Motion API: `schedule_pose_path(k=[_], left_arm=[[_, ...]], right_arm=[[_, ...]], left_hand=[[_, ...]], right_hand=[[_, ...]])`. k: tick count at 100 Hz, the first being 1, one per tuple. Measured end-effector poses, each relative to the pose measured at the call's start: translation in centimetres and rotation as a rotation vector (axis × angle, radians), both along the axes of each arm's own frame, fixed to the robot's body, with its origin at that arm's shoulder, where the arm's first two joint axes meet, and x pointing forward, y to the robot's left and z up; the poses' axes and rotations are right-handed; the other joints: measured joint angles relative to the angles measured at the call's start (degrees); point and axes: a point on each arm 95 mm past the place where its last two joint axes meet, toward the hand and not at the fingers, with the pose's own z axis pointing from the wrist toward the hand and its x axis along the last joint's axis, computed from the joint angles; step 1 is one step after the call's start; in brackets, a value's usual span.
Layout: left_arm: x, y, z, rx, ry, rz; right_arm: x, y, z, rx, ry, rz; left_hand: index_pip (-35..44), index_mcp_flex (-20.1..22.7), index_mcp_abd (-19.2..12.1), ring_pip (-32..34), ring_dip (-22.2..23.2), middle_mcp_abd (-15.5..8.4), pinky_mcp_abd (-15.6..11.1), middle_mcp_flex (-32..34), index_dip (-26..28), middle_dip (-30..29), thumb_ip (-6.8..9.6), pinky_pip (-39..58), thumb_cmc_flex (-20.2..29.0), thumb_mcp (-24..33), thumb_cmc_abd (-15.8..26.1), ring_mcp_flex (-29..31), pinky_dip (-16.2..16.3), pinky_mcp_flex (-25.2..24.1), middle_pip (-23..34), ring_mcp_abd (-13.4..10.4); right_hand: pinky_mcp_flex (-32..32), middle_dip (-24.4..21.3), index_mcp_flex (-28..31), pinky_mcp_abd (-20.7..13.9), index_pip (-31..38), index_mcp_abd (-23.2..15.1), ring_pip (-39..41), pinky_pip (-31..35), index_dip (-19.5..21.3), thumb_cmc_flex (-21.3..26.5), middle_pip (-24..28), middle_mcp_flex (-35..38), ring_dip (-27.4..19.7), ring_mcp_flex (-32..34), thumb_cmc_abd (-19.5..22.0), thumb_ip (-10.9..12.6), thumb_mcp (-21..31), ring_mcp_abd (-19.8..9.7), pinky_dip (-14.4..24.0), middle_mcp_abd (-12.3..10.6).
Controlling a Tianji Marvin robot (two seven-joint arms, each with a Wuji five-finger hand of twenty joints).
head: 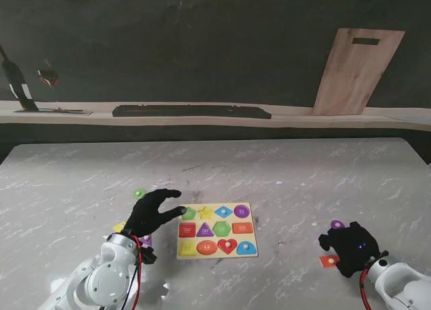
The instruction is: Fit puzzle pieces into a puzzle board
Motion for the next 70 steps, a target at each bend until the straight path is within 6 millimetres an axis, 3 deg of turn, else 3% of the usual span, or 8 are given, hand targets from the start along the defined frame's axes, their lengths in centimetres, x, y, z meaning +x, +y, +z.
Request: schedule_pose_path(k=[46, 70], left_arm=[[0.00, 0.00, 0.00, 0.001, 0.000, 0.000], [0.00, 0.00, 0.00, 0.001, -0.001, 0.000]], right_arm=[[-0.12, 0.09, -0.38, 0.020, 0.009, -0.008], [-0.12, 0.14, -0.72, 0.023, 0.014, -0.019]], left_hand=[[0.00, 0.00, 0.00, -0.01, 0.00, 0.00, 0.00, 0.00, 0.00, 0.00, 0.00, -0.01, 0.01, 0.00, 0.00, 0.00, 0.00, -0.01, 0.00, 0.00], [0.00, 0.00, 0.00, -0.01, 0.00, 0.00, 0.00, 0.00, 0.00, 0.00, 0.00, -0.02, 0.01, 0.00, 0.00, 0.00, 0.00, -0.01, 0.00, 0.00]], right_hand=[[2.14, -0.01, 5.60, -0.05, 2.06, -2.24, -0.01, -0.41, -0.26, -0.01, -0.57, 5.62, 0.00, 3.85, 1.69, 0.00, -0.03, -0.12, 0.00, -0.89], [2.74, -0.02, 6.62, -0.05, 5.64, -4.36, -0.01, -0.41, -5.09, -0.01, -0.59, 7.36, 0.00, 4.34, 1.50, -4.65, -0.15, -0.13, 0.00, -1.30]])
